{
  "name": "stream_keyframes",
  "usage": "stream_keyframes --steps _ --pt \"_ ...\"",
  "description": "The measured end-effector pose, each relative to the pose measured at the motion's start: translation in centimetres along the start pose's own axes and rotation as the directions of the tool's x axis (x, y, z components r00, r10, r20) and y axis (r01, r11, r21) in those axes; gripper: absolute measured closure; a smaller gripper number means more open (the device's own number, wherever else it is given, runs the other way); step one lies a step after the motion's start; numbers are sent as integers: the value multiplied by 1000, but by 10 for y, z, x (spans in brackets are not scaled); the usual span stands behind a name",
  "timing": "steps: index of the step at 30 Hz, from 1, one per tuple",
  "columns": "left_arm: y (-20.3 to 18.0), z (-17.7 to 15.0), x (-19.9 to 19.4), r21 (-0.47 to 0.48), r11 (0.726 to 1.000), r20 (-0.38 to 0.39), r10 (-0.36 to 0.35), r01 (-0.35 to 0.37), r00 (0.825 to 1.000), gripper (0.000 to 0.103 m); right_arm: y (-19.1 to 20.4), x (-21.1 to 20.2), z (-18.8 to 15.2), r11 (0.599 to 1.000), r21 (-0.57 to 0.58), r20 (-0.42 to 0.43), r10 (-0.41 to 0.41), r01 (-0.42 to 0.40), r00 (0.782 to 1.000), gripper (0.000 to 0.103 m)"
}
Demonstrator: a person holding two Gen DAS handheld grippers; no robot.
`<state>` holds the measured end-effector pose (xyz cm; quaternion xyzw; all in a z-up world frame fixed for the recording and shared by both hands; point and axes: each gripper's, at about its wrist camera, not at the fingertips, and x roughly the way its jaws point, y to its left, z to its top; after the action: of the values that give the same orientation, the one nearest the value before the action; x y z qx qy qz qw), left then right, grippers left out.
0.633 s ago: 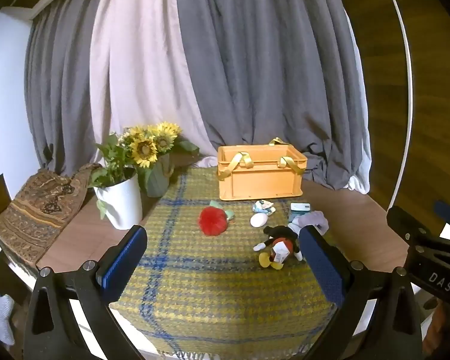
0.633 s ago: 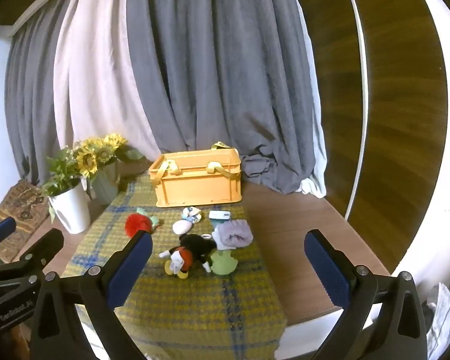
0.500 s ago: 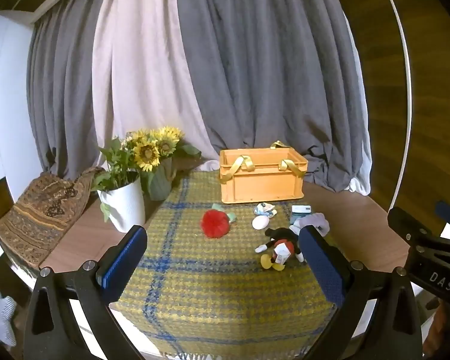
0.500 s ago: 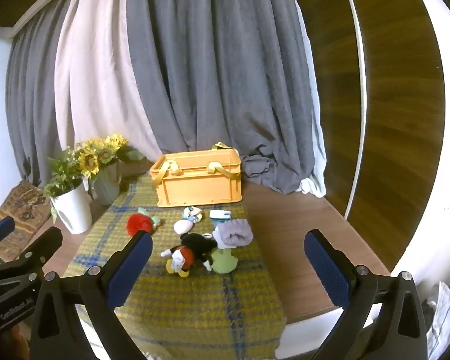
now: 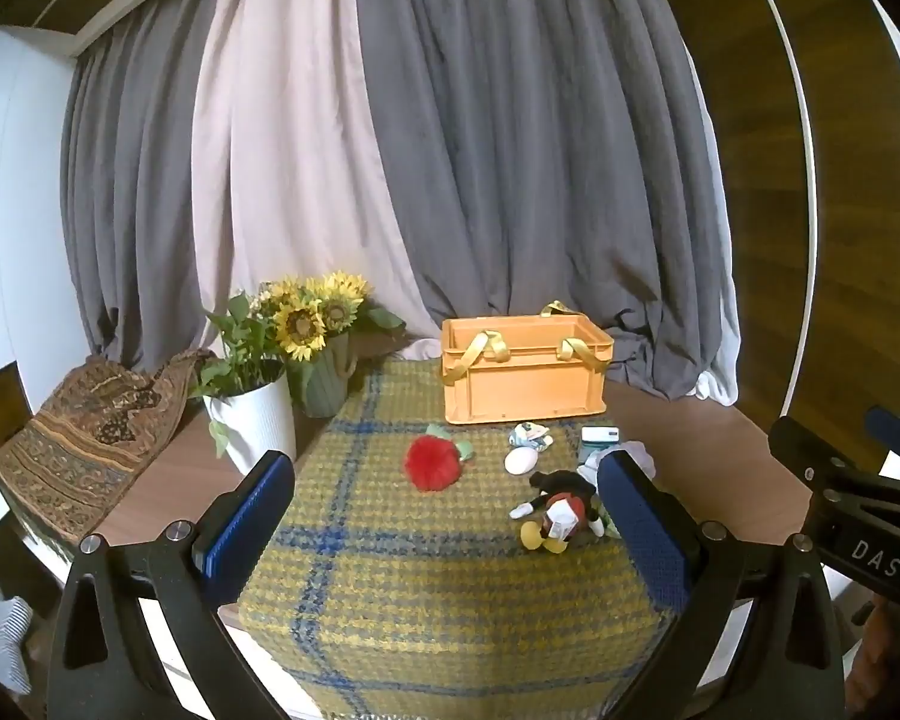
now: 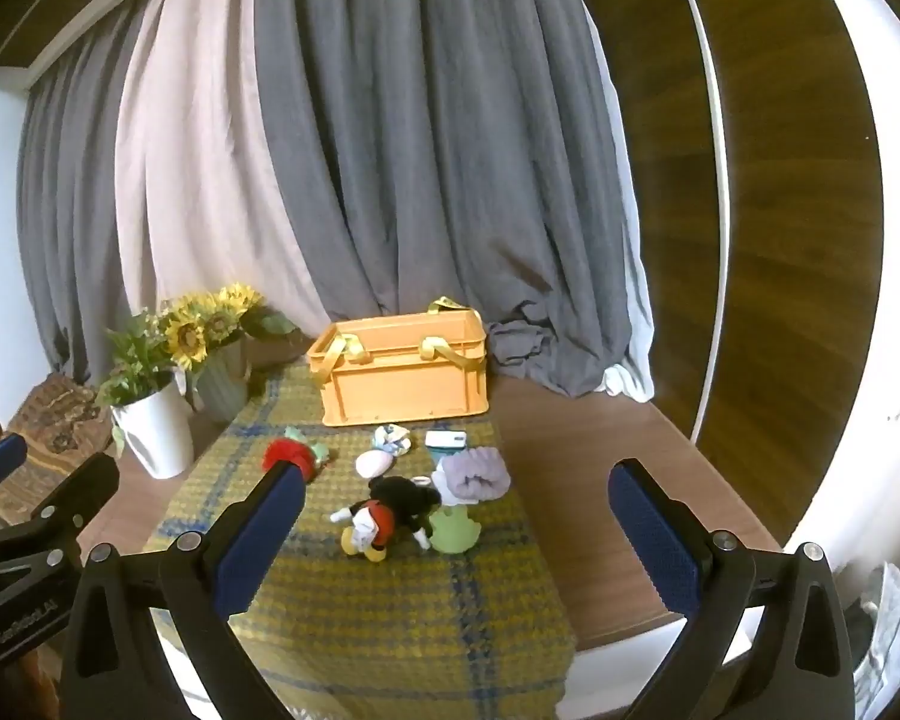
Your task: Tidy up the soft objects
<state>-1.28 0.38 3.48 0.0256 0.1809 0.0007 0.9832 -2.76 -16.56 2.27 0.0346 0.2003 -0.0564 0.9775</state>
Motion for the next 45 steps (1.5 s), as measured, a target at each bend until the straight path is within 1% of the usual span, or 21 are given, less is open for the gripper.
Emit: stream_keyframes --steps 3,14,31,45 --pt "0 3 1 3 1000 2 -2 2 1000 0 0 2 1 1000 4 0 1 -1 1000 0" --pt "-3 -14 1 3 1000 16 2 -2 1000 0 -2 -2 -6 1000 6 17 -5 5 1000 0" --pt "-10 -19 3 2 1000 12 -5 5 1000 0 -5 0 -6 1000 8 17 -5 5 1000 0" --pt "-7 -22 2 0 1000 14 -9 9 1000 0 -6 1 -6 1000 8 16 -7 7 1000 0"
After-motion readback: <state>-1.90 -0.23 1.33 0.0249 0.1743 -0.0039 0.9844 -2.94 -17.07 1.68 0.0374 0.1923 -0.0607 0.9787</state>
